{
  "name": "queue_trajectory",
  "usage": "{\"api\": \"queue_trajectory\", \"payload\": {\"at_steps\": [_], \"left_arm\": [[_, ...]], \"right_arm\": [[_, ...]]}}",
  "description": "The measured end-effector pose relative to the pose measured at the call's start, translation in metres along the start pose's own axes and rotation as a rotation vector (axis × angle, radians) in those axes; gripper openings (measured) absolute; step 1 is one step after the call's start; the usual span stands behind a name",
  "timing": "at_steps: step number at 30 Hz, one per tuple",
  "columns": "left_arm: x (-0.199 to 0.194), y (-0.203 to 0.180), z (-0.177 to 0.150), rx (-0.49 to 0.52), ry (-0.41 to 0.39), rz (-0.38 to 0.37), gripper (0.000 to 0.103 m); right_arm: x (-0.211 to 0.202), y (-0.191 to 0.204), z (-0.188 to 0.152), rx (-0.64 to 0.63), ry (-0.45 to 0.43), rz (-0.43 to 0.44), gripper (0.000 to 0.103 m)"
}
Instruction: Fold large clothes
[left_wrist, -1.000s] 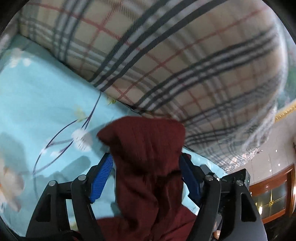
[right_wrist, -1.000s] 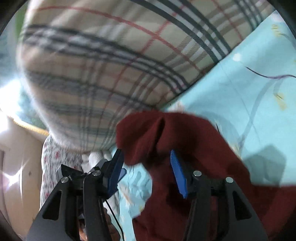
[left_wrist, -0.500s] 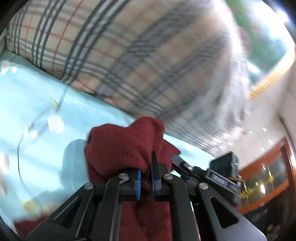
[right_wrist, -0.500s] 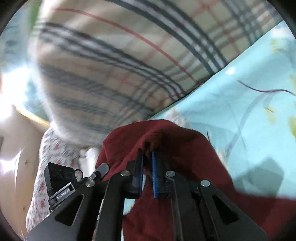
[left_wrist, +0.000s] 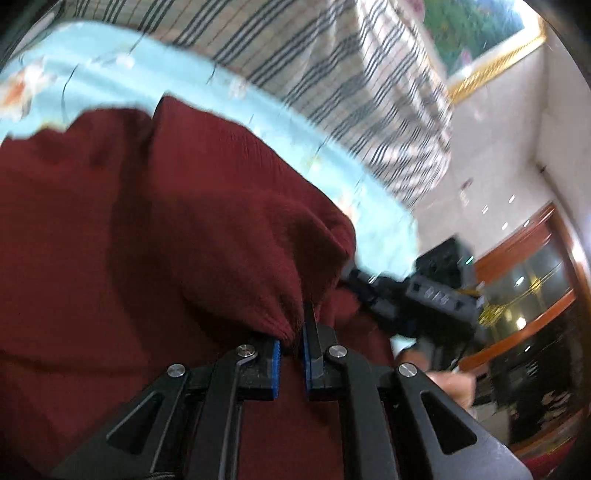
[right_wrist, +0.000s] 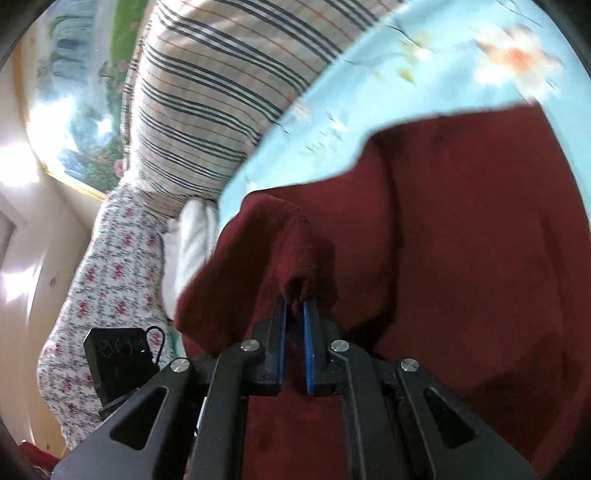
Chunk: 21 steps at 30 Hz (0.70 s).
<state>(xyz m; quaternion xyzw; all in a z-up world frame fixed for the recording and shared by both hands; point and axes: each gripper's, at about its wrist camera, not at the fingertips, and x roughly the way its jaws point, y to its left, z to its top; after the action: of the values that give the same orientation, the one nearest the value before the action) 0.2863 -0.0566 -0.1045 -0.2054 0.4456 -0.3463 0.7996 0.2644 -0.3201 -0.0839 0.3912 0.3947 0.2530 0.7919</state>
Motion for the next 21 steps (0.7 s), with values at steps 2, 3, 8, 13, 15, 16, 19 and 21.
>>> {"api": "queue_trajectory", "payload": {"at_steps": [2, 3, 8, 13, 15, 16, 19, 21], "left_arm": [[0.000, 0.009, -0.012, -0.001, 0.045, 0.033, 0.016], [-0.003, 0.013, -0.015, -0.004, 0.052, 0.052, 0.017], [-0.039, 0.034, -0.013, -0.044, -0.004, 0.081, 0.060], [-0.052, 0.056, 0.017, -0.136, -0.069, 0.084, 0.061], [-0.049, 0.062, 0.026, -0.149, -0.075, 0.086, 0.061], [-0.044, 0.064, 0.031, -0.152, -0.072, 0.096, 0.061], [-0.026, 0.077, 0.043, -0.179, -0.024, 0.088, 0.061], [-0.011, 0.081, 0.048, -0.189, 0.006, 0.087, 0.061]], "right_arm": [[0.002, -0.004, -0.007, 0.005, 0.008, -0.041, 0.014], [0.000, -0.007, -0.008, 0.021, 0.012, -0.061, 0.018], [-0.024, -0.020, -0.016, 0.077, -0.029, -0.047, 0.046], [-0.033, -0.024, -0.018, 0.113, -0.050, -0.048, 0.046], [-0.031, -0.028, -0.017, 0.120, -0.042, -0.048, 0.046], [-0.029, -0.028, -0.017, 0.125, -0.037, -0.052, 0.046], [-0.019, -0.020, -0.019, 0.121, -0.023, -0.078, 0.046], [-0.012, -0.013, -0.020, 0.103, -0.014, -0.090, 0.046]]}}
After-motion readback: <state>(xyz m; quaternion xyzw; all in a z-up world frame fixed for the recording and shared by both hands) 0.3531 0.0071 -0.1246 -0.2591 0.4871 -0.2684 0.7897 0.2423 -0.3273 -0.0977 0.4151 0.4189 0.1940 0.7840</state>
